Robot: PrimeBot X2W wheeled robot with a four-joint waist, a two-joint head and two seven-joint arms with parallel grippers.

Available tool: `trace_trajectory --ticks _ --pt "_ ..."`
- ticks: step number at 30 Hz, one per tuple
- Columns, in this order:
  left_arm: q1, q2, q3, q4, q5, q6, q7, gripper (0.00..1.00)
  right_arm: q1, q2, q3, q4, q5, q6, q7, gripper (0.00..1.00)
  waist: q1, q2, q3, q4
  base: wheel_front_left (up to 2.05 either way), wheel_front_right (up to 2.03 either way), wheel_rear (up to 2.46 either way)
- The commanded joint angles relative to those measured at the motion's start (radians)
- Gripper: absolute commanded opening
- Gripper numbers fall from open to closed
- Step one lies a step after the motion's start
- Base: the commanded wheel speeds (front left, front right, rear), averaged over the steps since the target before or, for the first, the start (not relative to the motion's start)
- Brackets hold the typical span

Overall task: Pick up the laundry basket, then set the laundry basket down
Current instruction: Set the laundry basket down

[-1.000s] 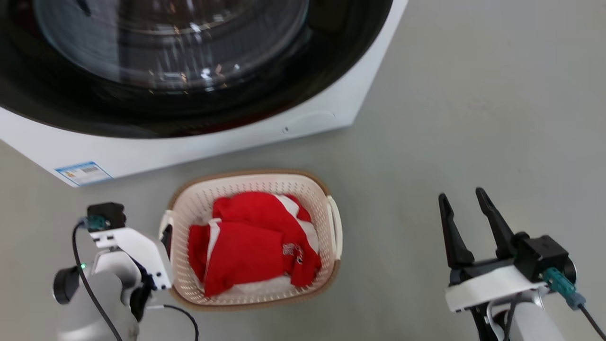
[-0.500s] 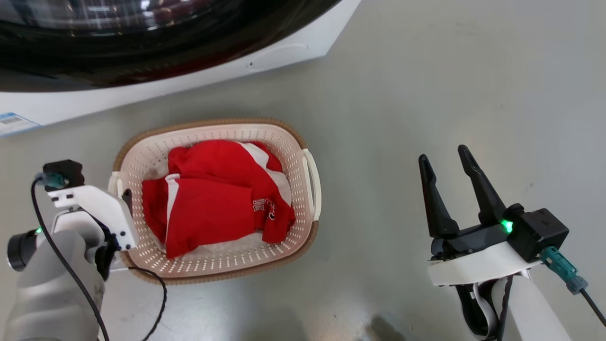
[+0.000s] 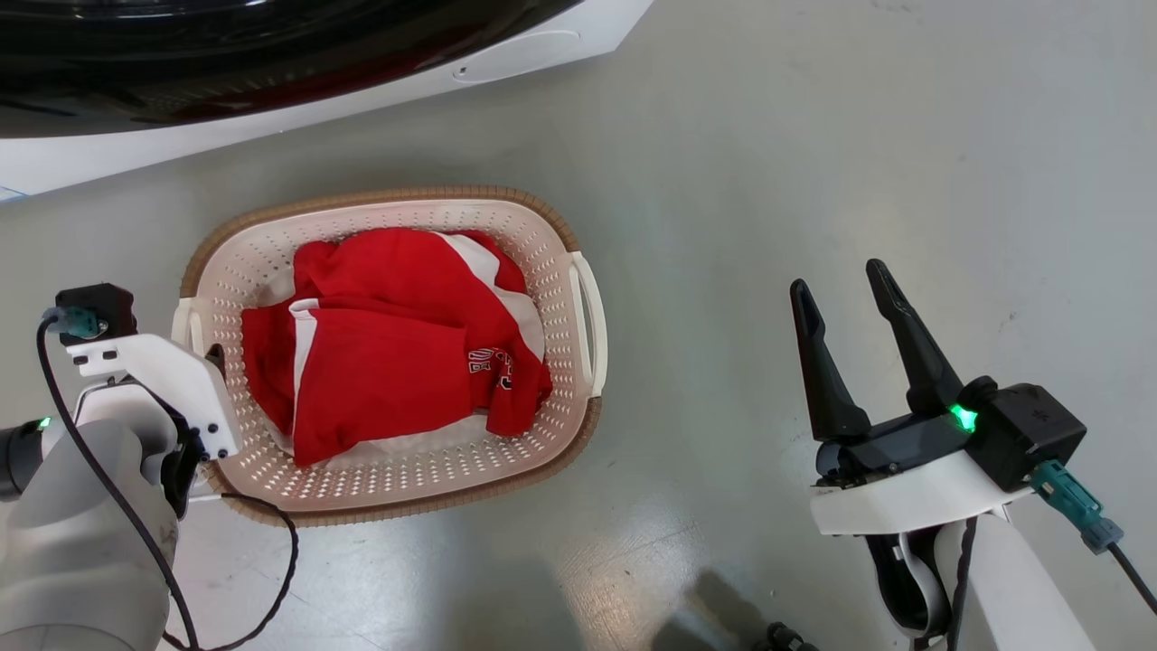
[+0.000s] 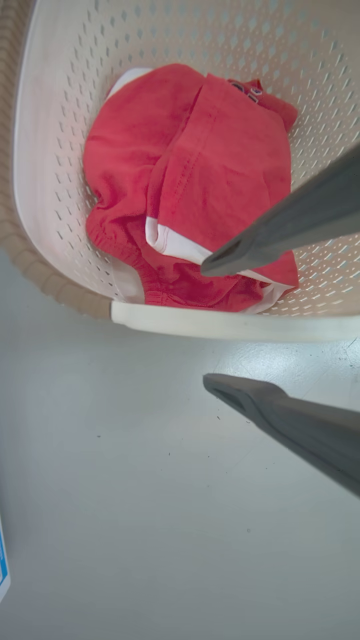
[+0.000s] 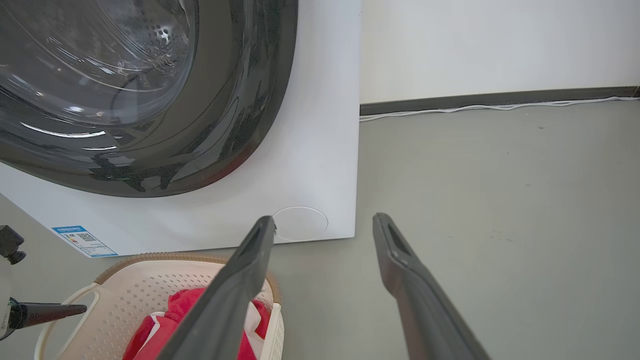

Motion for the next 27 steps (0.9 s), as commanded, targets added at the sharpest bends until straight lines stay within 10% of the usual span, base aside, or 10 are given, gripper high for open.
trace_trajectory --ticks 1,3,9,27 --pt "-0.016 0.033 0.009 -0.004 0.016 0.011 -0.014 0.82 -0.006 -0.002 0.018 -0.02 0.013 0.005 -0.013 1.0 0.0 0.0 0.007 -0.002 0.0 0.0 0.0" --pt "-0.019 0.033 0.004 -0.001 0.017 0.011 -0.016 0.76 -0.009 -0.002 0.017 -0.019 0.016 0.005 -0.013 1.0 0.0 0.0 0.012 -0.004 0.0 0.0 0.0" --pt "-0.023 0.02 -0.014 0.007 0.02 0.01 -0.019 0.0 -0.015 -0.001 0.014 -0.012 0.024 0.005 -0.013 1.0 0.0 0.0 0.021 -0.009 0.0 0.0 0.0" --pt "-0.024 0.003 -0.023 0.02 -0.01 0.021 -0.021 0.0 -0.018 0.001 0.005 0.005 0.025 0.005 -0.013 1.0 0.0 0.0 0.01 0.002 0.0 0.0 0.0"
